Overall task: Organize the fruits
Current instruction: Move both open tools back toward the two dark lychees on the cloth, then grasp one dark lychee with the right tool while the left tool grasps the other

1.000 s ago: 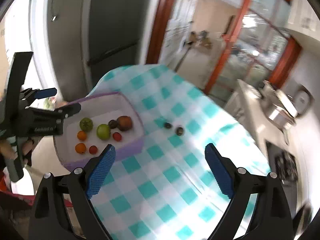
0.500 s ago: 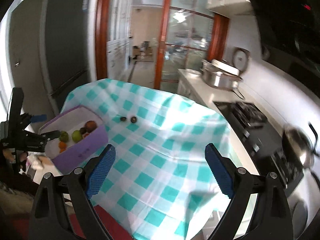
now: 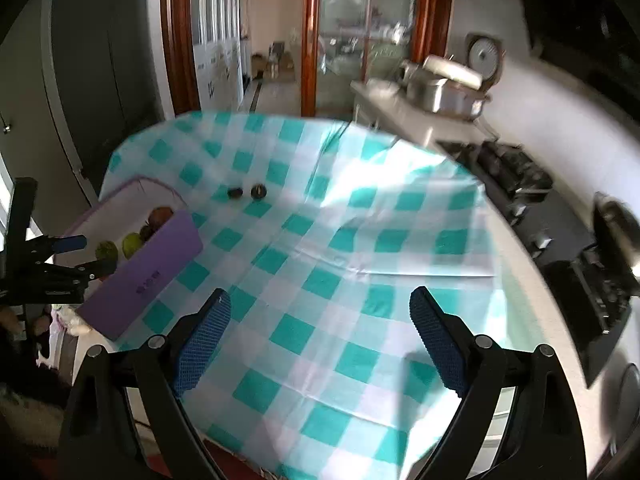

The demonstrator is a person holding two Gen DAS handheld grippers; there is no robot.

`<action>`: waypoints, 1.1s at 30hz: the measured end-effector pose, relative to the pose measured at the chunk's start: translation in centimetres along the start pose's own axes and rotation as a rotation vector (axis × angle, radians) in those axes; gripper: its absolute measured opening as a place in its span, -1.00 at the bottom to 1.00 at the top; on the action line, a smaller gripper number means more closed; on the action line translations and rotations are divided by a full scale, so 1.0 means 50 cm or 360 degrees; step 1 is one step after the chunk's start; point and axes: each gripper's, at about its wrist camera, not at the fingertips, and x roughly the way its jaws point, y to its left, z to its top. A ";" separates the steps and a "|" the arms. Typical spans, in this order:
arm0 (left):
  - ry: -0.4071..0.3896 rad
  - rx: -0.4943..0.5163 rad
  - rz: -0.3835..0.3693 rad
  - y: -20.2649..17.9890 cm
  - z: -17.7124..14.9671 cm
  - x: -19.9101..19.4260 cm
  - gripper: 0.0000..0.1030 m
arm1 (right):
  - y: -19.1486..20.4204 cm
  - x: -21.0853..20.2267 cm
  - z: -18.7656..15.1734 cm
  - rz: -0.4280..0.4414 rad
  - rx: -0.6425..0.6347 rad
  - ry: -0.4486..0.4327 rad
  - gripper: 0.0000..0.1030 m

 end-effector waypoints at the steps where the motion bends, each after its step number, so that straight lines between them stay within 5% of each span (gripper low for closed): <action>1: 0.0011 -0.0018 0.0006 0.003 0.007 0.015 0.96 | 0.003 0.032 0.007 0.0015 -0.0001 0.0027 0.71; 8: 0.0131 -0.0131 0.0075 0.018 0.094 0.155 0.96 | 0.013 0.331 0.083 0.0121 0.0000 0.0226 0.71; 18: 0.0065 -0.0420 0.0158 0.070 0.304 0.352 0.96 | 0.109 0.702 0.192 0.0312 -0.0165 0.0294 0.71; 25: 0.0106 -0.0603 0.0246 0.175 0.418 0.464 0.94 | 0.228 0.886 0.272 0.0328 -0.0325 0.0186 0.53; 29: 0.0217 -0.0508 0.0268 0.194 0.426 0.498 0.94 | 0.279 0.965 0.293 0.0261 -0.0492 0.0246 0.37; 33: 0.0392 -0.0397 0.0204 0.186 0.432 0.547 0.94 | 0.291 0.974 0.299 0.0282 -0.0548 0.0158 0.36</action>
